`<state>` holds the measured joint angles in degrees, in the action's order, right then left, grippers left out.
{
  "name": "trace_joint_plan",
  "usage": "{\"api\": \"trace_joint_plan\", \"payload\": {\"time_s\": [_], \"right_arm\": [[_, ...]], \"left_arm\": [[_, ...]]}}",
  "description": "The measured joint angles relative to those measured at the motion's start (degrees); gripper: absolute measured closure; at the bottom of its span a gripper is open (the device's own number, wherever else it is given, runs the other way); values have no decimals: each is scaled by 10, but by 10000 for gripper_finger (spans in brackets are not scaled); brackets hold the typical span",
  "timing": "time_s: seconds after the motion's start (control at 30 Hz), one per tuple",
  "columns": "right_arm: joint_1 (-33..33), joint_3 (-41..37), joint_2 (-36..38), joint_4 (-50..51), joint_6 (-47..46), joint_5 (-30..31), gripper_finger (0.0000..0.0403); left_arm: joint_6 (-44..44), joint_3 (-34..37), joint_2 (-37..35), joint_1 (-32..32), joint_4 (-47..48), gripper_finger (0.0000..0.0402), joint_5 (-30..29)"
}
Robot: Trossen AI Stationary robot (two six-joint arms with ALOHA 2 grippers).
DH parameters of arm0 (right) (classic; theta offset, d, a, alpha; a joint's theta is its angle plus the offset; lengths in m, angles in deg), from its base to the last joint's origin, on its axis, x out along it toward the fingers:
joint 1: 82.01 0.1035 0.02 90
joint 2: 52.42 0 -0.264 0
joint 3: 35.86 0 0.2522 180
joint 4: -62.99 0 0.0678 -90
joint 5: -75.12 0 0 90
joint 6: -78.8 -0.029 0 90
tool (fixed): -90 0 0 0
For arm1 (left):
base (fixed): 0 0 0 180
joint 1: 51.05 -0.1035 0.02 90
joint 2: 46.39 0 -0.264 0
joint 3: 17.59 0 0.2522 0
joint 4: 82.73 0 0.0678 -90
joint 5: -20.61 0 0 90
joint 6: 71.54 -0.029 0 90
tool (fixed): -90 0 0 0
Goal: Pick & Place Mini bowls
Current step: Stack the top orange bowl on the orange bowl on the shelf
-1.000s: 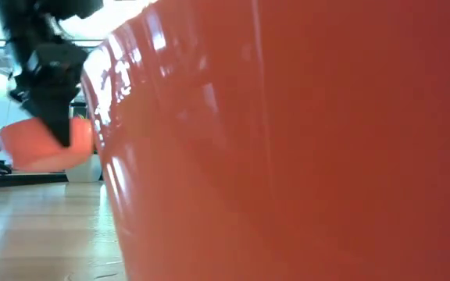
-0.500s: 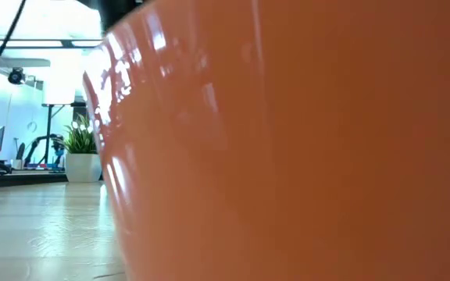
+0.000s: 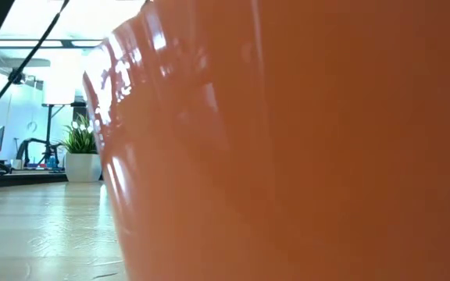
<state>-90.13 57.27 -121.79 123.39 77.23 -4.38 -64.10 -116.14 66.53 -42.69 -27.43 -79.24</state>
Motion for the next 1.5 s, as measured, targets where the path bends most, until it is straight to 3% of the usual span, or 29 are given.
{"api": "trace_joint_plan", "payload": {"time_s": [0.53, 1.03, 1.5], "right_arm": [[0, 0, 0, 0, -11, 0, 394], [0, 0, 0, 0, -15, 0, 394], [0, 0, 0, 2, -13, 0, 394]], "left_arm": [[10, -3, 33, 0, -10, 399, 33], [14, -3, 33, 0, -10, 344, 34], [22, -13, -30, 0, 10, 342, 33]]}}
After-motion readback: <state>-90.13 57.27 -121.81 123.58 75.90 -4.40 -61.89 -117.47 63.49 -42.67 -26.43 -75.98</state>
